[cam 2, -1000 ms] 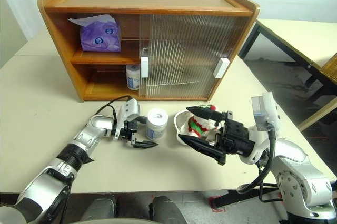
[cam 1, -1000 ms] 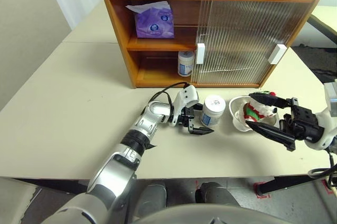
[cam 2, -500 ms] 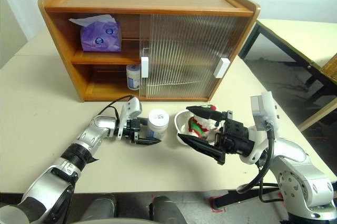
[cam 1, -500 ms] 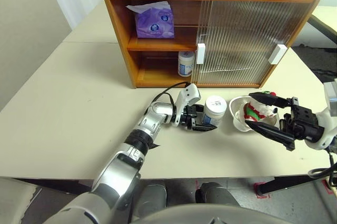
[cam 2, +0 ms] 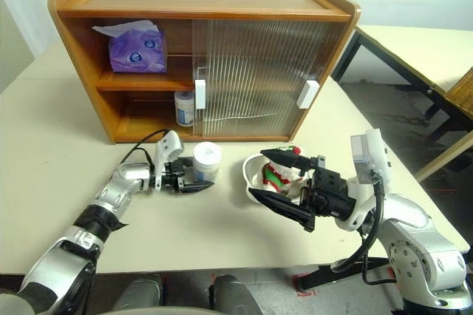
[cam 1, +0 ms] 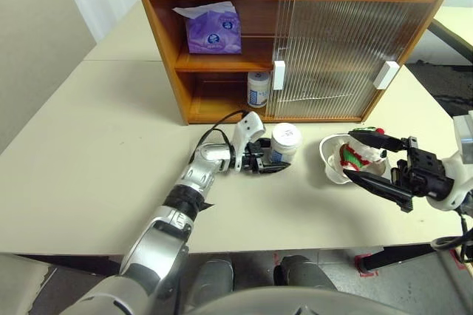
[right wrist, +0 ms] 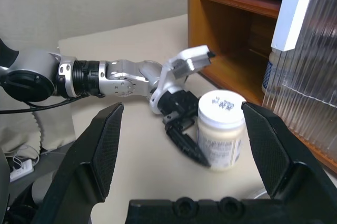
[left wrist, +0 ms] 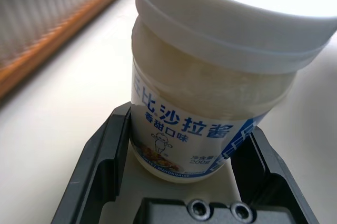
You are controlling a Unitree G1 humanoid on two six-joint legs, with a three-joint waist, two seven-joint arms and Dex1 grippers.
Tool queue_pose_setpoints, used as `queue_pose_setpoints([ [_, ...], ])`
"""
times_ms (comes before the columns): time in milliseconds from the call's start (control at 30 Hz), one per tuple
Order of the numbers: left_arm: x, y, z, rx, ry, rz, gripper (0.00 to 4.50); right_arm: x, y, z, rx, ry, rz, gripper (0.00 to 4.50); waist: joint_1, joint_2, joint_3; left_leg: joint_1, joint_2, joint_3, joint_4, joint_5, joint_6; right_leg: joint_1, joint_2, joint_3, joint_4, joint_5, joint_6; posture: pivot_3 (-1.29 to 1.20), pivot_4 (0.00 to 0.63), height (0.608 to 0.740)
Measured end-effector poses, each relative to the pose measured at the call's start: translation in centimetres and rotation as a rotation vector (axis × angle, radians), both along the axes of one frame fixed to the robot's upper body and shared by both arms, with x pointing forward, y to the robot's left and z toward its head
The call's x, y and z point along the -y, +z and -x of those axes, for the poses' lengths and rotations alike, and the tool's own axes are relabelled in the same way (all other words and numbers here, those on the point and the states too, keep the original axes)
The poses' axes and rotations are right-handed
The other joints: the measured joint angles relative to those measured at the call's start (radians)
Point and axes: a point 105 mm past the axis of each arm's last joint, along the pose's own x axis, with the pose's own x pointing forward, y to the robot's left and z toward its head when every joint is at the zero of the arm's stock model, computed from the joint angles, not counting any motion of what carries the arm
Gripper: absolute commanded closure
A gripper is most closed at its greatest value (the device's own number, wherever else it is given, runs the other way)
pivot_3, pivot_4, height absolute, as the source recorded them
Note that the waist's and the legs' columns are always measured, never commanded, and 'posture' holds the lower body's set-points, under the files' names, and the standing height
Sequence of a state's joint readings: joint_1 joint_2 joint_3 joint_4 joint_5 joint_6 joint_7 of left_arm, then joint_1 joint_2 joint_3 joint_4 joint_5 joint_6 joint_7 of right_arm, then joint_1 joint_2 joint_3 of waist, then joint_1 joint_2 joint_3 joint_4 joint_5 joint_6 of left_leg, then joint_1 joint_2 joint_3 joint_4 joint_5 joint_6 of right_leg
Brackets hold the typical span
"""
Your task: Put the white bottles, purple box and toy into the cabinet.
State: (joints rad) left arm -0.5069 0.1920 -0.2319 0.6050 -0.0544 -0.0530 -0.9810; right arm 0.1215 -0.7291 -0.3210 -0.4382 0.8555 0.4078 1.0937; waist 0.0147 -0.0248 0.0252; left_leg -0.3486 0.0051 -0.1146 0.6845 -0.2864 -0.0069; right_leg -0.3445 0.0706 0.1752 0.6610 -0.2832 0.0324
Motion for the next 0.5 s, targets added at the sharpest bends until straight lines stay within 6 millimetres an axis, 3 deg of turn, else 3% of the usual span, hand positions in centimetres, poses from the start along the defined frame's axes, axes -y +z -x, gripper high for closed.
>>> queue_pose_setpoints([
  [333,-5.6,2.6,-3.6,0.121,0.351,0.018,1.39,-0.2,-0.2,-0.6,-0.002,0.026,-0.008,0.0,0.009,0.0,0.0,0.0,0.0,0.0,0.0,0.0,0.0,0.0,0.0,0.0,0.0,0.0,-0.001,0.07,0.01,0.74],
  [500,-6.9,3.4,-5.1,0.148,0.479,0.007,1.39,-0.2,-0.1,-0.9,0.008,0.035,0.001,0.0,0.019,0.0,0.0,0.0,0.0,0.0,0.0,0.0,-0.001,0.0,0.0,0.0,0.0,0.0,-0.002,0.08,0.009,0.74],
])
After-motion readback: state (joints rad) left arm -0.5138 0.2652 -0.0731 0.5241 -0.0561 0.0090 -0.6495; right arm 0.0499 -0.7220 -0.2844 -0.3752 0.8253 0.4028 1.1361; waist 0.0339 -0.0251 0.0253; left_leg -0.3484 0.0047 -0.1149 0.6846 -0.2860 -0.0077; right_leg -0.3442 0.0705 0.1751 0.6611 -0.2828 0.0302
